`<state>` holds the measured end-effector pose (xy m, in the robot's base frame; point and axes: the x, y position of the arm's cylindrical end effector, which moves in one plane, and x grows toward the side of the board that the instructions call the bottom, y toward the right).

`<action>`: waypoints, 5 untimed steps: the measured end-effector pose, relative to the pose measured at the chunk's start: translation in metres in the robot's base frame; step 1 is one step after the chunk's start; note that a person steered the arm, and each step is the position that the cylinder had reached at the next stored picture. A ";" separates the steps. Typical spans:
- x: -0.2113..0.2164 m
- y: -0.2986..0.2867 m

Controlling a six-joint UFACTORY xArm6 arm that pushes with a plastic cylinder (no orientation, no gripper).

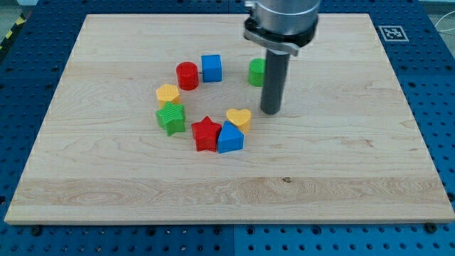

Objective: Push the green circle towards the center

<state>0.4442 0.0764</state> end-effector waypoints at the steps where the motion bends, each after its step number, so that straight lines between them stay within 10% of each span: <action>1: -0.009 0.022; 5: -0.083 0.017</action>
<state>0.3615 0.0930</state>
